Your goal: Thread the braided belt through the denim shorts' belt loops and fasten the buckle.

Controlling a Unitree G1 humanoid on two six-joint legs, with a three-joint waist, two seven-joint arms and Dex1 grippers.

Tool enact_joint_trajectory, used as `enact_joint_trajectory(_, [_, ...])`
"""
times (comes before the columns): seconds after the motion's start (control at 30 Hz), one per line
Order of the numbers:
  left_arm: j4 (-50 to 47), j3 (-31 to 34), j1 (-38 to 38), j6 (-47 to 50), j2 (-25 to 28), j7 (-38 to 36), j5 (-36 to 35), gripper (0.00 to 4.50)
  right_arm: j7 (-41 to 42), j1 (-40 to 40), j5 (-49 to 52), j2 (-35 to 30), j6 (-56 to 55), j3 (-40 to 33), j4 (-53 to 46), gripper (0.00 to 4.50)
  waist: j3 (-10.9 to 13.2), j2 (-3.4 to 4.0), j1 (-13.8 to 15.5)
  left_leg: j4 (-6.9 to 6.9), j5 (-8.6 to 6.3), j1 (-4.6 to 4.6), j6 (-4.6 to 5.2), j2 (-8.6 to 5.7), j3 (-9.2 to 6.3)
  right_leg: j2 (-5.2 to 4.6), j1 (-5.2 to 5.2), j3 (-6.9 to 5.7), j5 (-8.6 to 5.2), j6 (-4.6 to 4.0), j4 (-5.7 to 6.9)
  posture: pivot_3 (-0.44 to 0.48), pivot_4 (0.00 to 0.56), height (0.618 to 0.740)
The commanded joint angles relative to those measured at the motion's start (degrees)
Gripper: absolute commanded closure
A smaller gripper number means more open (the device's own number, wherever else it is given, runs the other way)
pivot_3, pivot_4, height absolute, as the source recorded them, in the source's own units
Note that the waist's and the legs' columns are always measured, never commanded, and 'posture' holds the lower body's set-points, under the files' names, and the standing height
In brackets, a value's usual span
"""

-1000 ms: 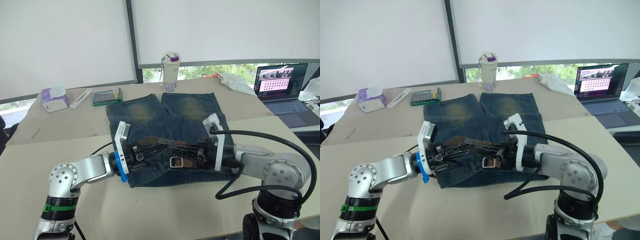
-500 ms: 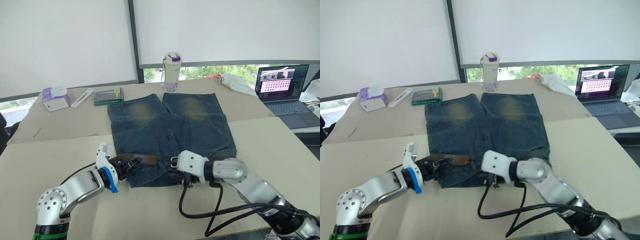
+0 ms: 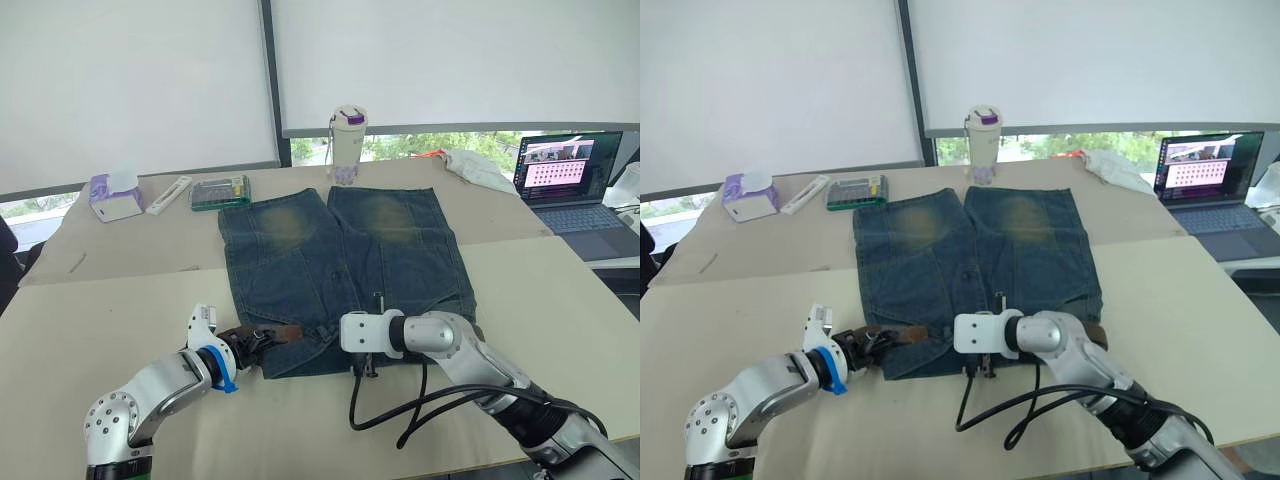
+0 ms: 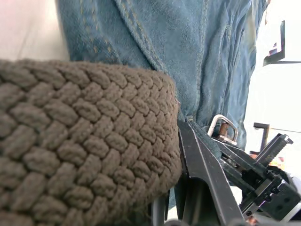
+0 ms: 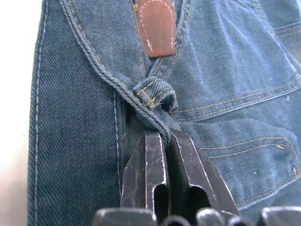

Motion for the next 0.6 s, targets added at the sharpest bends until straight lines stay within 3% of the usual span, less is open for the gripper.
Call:
enact_joint_trajectory(0.03, [3.3,4.8,-3.3,1.8,-2.8,-1.4,-0.4,4.50,1.6,1.0,-0.9,0.5,0.7,-0.7,-3.0,4.47,0.0,0.00,0.0,0.00,0.00,0.00,0.00,0.00,0.01,0.01,0.00,0.00,0.00,0.00,0.00,0.000,0.150,0.740])
enact_joint_trajectory(0.23, [13.5,8.8,-10.7,12.0,1.1,-10.8,-0.4,4.50,1.3,1.2,-1.9,3.0,3.8,-1.7,-3.5,4.47,0.0,-0.10,-0.2,-0.01,0.01,-0.01,-0.02,-0.12,0.04,0.05,-0.05,-0.09,0.01,-0.02,0.01,0.000,0.150,0.740])
enact_joint_trajectory(0.5, [30.6,9.9,-27.0,14.2,6.5,-7.9,-0.4,4.50,-0.2,-6.5,0.3,18.7,4.8,-0.7,9.5,4.47,0.0,-0.20,-0.8,-0.03,0.07,-0.01,-0.13,-0.06,-0.11,0.12,-0.13,-0.13,0.06,-0.12,0.05,0.000,0.150,0.740])
enact_joint_trajectory(0.6, [30.9,10.6,-28.8,16.9,5.7,-6.8,-0.4,4.50,0.6,-7.6,-0.1,19.7,1.7,-0.6,12.2,4.47,0.0,-0.20,-1.3,-0.04,0.08,-0.04,-0.15,-0.06,-0.20,0.07,-0.19,-0.19,0.08,-0.14,0.04,0.000,0.150,0.740])
